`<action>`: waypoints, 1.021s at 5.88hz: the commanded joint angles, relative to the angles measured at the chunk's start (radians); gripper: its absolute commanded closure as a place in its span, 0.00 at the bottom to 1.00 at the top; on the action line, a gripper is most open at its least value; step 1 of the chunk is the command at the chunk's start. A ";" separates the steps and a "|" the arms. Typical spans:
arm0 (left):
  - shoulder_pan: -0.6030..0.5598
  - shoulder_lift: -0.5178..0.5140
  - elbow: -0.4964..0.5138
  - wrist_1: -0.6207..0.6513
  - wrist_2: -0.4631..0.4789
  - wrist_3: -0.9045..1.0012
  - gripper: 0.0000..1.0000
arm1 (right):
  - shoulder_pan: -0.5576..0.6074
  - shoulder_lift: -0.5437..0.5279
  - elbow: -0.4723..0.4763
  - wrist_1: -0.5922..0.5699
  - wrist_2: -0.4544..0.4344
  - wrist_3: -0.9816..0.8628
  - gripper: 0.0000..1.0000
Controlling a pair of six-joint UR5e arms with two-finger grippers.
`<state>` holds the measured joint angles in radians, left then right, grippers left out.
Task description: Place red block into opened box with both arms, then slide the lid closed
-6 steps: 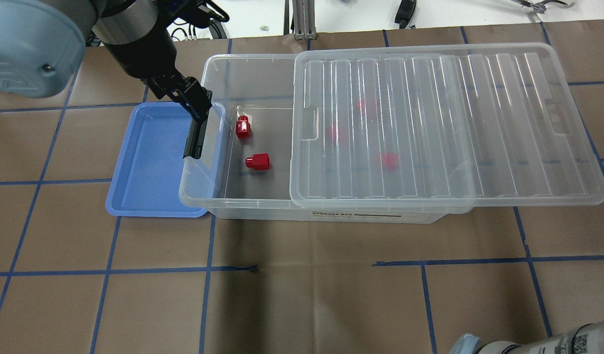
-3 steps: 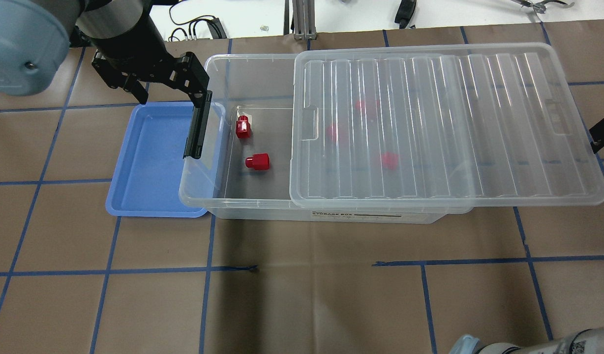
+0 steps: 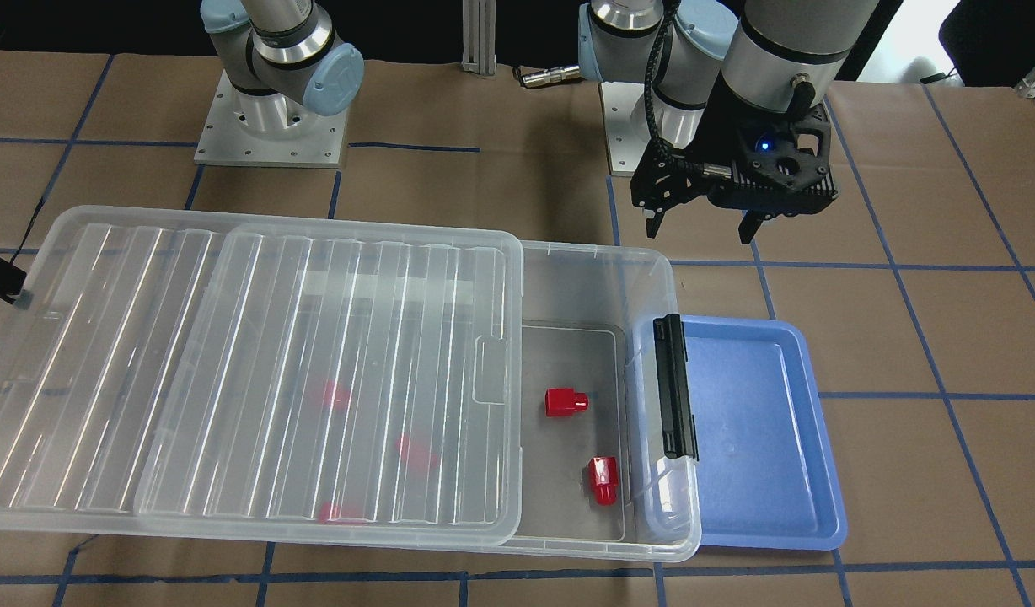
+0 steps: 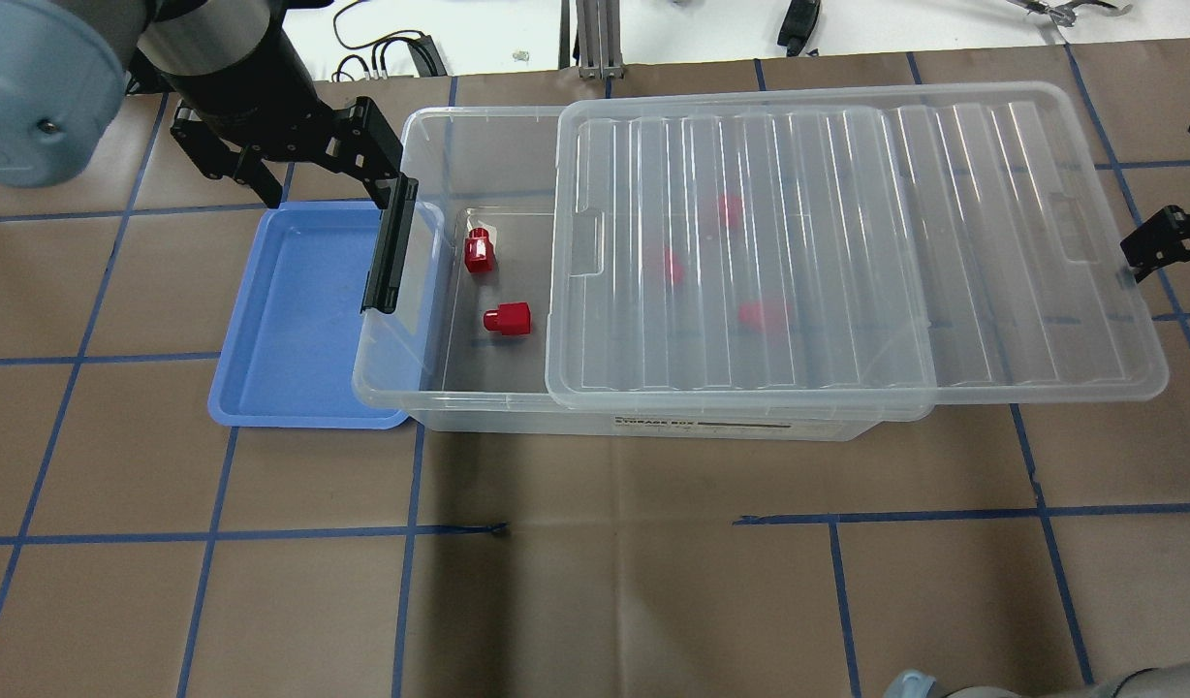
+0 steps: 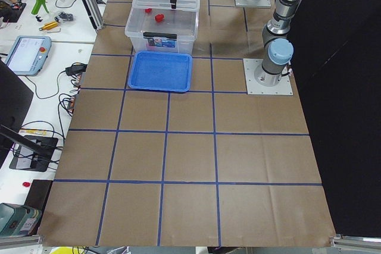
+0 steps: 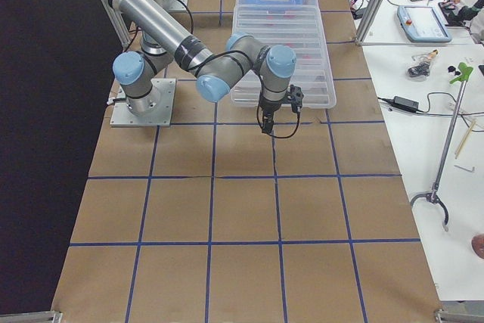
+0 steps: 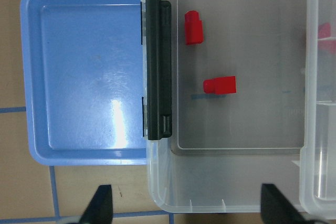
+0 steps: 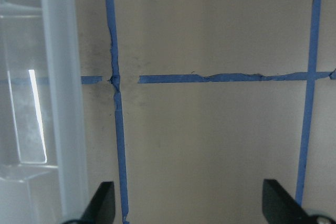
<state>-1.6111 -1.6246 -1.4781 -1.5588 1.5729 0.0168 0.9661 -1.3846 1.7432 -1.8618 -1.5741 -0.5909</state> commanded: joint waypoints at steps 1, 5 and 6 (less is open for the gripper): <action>0.004 0.000 -0.001 0.002 -0.001 0.000 0.02 | 0.009 -0.040 0.054 0.001 0.015 0.031 0.00; 0.016 0.005 -0.001 0.000 0.001 0.000 0.02 | 0.162 -0.048 0.061 0.006 0.043 0.052 0.00; 0.016 0.005 -0.001 0.000 0.001 0.000 0.02 | 0.207 -0.063 0.061 0.015 0.043 0.122 0.00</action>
<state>-1.5964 -1.6208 -1.4788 -1.5582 1.5735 0.0169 1.1312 -1.4383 1.8039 -1.8540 -1.5314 -0.5164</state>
